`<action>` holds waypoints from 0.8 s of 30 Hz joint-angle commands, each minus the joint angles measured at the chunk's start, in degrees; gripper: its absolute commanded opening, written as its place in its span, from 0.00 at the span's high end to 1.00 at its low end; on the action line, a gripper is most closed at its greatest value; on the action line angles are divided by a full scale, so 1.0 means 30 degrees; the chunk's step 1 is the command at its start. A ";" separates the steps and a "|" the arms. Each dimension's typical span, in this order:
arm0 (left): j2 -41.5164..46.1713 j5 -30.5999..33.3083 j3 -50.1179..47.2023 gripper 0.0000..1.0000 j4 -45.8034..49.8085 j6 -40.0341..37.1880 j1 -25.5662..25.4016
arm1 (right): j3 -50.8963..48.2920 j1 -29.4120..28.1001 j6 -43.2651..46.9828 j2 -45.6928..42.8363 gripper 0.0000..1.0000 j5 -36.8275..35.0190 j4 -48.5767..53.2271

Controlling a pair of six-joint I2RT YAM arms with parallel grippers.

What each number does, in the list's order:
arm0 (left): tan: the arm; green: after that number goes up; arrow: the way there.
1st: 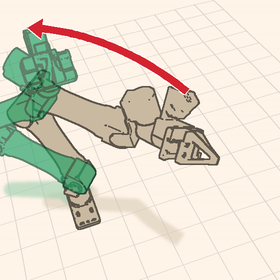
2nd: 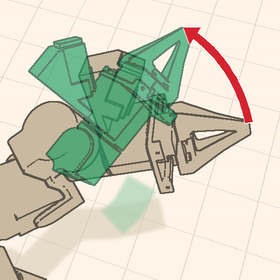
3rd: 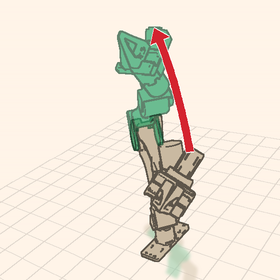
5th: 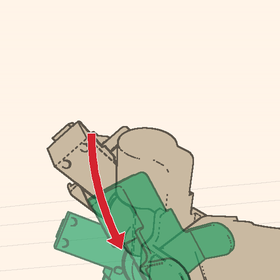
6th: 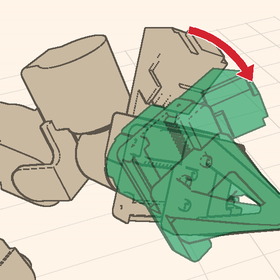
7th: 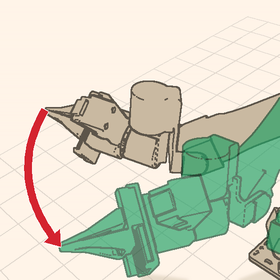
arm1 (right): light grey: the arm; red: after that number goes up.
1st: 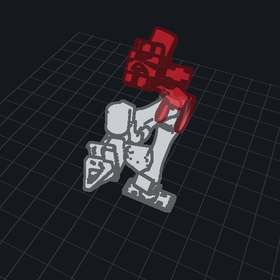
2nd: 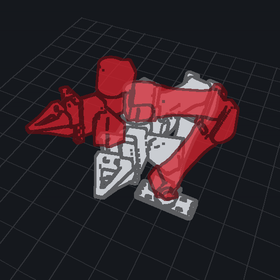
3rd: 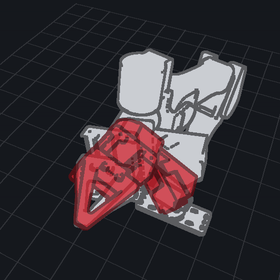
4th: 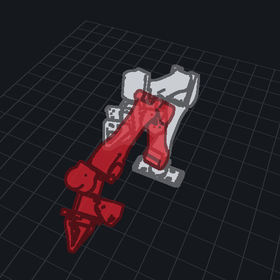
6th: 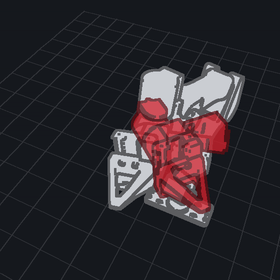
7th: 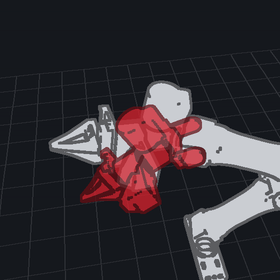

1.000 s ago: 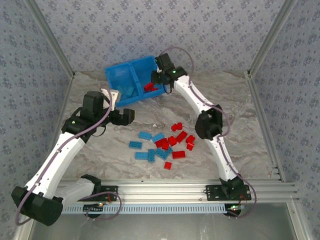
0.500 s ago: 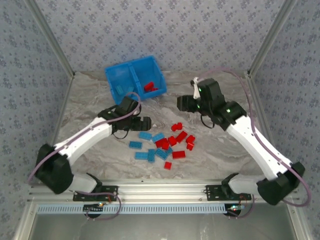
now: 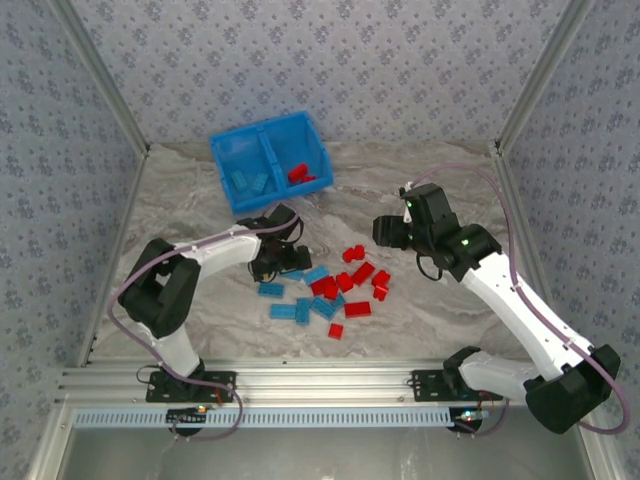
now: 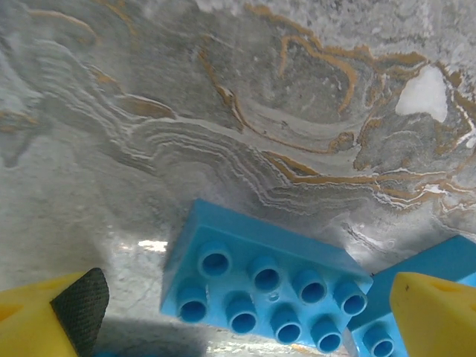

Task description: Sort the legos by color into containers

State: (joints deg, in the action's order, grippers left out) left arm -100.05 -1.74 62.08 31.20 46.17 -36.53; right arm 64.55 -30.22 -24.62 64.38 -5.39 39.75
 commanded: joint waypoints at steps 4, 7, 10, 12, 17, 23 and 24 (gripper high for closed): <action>-0.1220 -0.0154 0.0856 0.01 0.0056 -0.0488 -0.0127 | 0.0312 0.0141 -0.0334 0.0011 0.27 -0.0105 0.0464; -0.1750 -0.0512 0.0958 0.02 0.0110 -0.0808 -0.0127 | 0.0186 0.0142 -0.0506 0.0016 0.27 -0.0147 0.0467; -0.2097 -0.0905 0.1014 0.12 0.0039 -0.0644 -0.0118 | 0.0056 0.0148 -0.0679 0.0042 0.27 -0.0109 0.0359; -0.2102 -0.1166 0.0983 0.18 -0.0087 -0.0405 -0.0127 | 0.0043 0.0163 -0.0746 0.0044 0.27 -0.0146 0.0367; -0.1930 -0.1114 0.1137 0.29 0.0194 -0.0134 -0.0097 | 0.0044 0.0152 -0.0897 0.0044 0.27 -0.0282 0.0437; -0.0732 -0.0608 0.1657 0.37 0.0855 -0.0403 0.0266 | 0.0073 0.0174 -0.1048 0.0044 0.27 -0.0431 0.0580; -0.0430 -0.0384 0.1908 0.37 0.1154 -0.0566 0.0349 | 0.0088 0.0170 -0.1072 0.0044 0.27 -0.0410 0.0608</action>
State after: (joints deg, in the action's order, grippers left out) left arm -103.18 -1.78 65.30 34.72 45.47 -35.99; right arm 64.53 -29.95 -26.61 64.42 -5.41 39.75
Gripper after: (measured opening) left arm 0.683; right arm 0.733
